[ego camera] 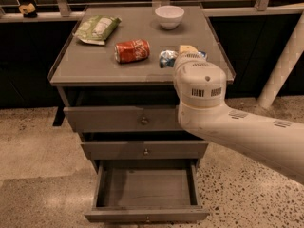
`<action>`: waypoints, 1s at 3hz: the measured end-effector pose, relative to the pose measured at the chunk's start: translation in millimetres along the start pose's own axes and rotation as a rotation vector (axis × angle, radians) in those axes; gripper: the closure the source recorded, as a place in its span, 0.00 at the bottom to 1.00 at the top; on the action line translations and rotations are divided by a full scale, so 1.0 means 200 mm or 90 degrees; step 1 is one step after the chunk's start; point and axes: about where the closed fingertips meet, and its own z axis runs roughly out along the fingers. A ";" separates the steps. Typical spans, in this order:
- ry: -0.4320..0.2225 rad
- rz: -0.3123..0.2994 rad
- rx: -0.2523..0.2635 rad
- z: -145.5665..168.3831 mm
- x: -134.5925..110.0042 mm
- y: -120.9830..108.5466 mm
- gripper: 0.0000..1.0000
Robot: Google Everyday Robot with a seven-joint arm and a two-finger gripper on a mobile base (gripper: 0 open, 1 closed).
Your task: Pick redbull can from bottom drawer and place on counter
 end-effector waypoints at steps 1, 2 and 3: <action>-0.001 -0.010 -0.002 0.01 0.00 -0.04 1.00; 0.001 -0.024 -0.003 0.06 0.00 -0.19 1.00; 0.000 -0.040 -0.012 0.16 -0.01 -0.35 1.00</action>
Offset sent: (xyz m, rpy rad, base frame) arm 0.0522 -0.0049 0.0719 -0.1548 0.0286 0.0372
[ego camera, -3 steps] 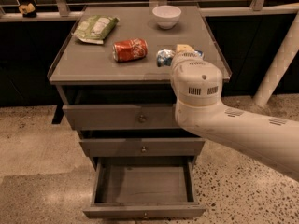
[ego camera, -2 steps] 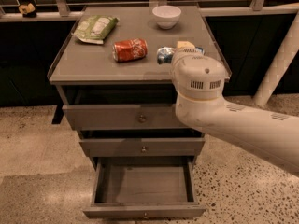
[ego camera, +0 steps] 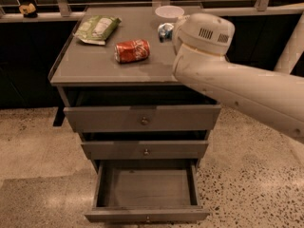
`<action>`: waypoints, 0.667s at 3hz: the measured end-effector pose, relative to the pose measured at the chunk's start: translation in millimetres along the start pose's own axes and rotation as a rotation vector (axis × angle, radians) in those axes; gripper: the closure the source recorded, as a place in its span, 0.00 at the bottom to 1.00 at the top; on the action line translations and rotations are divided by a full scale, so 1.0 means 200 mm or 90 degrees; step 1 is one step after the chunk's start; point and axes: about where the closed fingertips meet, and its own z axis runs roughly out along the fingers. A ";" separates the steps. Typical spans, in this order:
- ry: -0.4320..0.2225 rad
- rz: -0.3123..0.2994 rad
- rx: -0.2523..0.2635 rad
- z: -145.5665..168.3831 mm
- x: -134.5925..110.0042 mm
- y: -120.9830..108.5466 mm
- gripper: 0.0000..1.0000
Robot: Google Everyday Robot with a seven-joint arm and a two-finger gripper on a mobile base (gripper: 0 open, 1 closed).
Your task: Pick redbull can from bottom drawer and place on counter
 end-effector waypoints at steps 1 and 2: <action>-0.015 -0.018 -0.030 0.10 -0.02 -0.05 1.00; -0.038 -0.037 -0.085 0.17 -0.03 0.04 1.00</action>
Offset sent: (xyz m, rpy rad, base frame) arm 0.0366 0.0051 -0.0519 -0.0572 0.2641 0.1326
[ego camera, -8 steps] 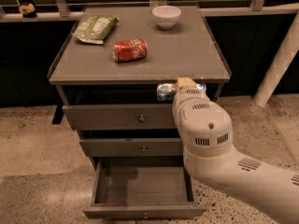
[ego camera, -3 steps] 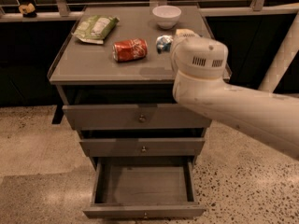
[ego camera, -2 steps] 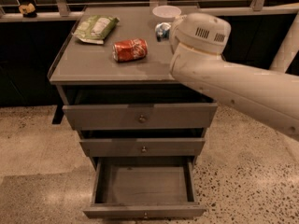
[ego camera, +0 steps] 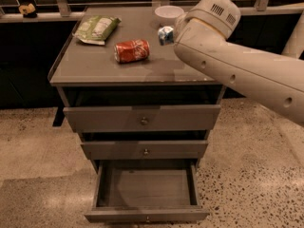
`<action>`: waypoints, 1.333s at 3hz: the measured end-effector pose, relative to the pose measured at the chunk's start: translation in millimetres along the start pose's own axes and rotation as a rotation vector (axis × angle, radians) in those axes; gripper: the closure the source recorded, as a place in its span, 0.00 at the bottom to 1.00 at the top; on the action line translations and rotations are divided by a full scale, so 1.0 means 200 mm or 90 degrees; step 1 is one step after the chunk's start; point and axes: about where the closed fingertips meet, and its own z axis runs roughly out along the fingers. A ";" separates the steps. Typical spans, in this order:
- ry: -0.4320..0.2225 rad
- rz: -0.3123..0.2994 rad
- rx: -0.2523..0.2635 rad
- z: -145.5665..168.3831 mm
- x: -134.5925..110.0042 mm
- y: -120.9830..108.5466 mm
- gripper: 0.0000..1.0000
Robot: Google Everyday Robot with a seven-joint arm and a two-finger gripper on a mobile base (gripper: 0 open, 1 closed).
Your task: Pick redbull can from bottom drawer and place on counter
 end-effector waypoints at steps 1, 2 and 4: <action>-0.023 -0.009 -0.049 0.05 -0.01 0.13 1.00; -0.042 -0.002 -0.089 0.11 -0.02 0.28 1.00; -0.054 0.001 -0.119 0.17 -0.03 0.38 1.00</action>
Offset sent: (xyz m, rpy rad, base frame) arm -0.0048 0.0003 -0.0991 0.0480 0.2206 0.0769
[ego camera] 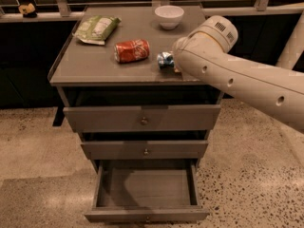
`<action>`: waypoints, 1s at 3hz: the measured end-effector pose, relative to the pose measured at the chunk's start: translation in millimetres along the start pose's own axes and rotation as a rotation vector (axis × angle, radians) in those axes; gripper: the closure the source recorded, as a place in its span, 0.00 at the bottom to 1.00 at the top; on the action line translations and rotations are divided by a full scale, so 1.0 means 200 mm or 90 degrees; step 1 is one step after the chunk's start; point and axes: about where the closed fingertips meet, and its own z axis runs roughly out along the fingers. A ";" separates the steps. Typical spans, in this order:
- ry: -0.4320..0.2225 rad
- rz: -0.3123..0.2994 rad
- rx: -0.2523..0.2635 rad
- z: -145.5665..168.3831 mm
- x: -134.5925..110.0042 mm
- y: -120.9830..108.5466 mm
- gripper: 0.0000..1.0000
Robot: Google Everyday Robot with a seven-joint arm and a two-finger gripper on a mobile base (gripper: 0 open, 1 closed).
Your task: Pick redbull can from bottom drawer and place on counter
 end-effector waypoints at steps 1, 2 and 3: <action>0.000 0.000 0.000 0.00 0.00 0.00 0.82; 0.000 0.000 0.000 0.00 0.00 0.00 0.58; 0.000 0.000 0.000 0.00 0.00 0.00 0.35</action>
Offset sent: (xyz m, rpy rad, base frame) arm 0.0000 0.0000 0.0000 0.0000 0.0000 0.0000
